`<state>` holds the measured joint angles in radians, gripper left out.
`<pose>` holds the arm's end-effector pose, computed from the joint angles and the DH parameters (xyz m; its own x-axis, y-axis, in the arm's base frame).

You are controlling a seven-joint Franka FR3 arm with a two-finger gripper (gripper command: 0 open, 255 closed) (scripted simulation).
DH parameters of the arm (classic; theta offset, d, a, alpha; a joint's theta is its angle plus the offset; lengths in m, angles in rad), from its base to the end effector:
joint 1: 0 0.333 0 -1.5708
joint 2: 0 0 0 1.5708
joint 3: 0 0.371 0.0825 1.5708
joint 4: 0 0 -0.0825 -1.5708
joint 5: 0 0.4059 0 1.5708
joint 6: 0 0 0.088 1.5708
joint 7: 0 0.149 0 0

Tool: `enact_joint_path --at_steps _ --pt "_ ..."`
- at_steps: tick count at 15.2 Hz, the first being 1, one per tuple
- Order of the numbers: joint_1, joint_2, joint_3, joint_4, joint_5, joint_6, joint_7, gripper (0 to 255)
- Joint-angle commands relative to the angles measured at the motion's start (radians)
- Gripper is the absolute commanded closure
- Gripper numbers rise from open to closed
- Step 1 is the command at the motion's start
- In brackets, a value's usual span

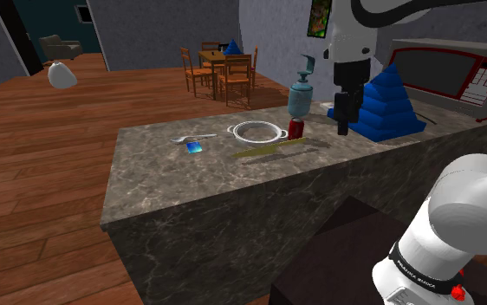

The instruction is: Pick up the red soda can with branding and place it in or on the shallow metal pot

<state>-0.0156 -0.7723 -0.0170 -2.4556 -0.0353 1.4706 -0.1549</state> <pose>0.2671 -0.0153 0.5285 0.9690 0.1264 -0.2122 0.1272 -0.9918 -0.0096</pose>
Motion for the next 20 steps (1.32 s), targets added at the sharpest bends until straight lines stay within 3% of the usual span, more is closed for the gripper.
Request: enact_joint_path --at_steps 1,11,20 --pt "0.000 0.000 0.000 0.000 0.000 0.000 0.000 0" --pt "-0.041 0.277 -0.137 0.066 -0.089 0.284 -0.158 0" --pt "-0.058 0.579 -0.238 0.236 -0.072 0.480 -0.308 0"
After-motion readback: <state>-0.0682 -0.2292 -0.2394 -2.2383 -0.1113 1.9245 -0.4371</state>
